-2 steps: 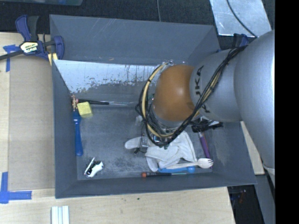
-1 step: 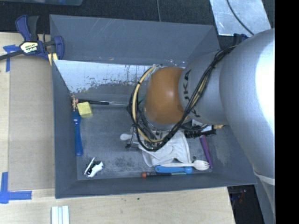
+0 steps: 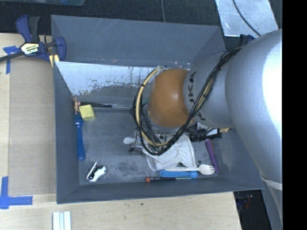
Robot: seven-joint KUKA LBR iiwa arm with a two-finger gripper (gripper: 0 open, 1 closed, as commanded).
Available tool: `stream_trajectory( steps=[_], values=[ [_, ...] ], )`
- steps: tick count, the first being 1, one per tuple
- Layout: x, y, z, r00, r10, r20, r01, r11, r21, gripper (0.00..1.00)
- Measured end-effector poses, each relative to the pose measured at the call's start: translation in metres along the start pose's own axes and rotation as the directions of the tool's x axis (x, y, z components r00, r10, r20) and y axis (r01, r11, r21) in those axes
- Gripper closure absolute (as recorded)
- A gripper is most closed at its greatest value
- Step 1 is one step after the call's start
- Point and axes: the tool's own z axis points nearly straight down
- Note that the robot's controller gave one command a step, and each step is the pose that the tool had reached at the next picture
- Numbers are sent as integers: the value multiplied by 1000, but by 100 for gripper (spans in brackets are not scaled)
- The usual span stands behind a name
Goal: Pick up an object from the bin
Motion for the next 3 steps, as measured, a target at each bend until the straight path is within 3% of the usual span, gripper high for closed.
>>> stream_trajectory(
  steps=[1, 3],
  values=[
    [2, -1, -31, 1000, 0, -6, 0, 1000, 3, 100],
    [-1, 0, -87, 1000, 0, 0, 0, 1000, 0, 100]
  ],
)
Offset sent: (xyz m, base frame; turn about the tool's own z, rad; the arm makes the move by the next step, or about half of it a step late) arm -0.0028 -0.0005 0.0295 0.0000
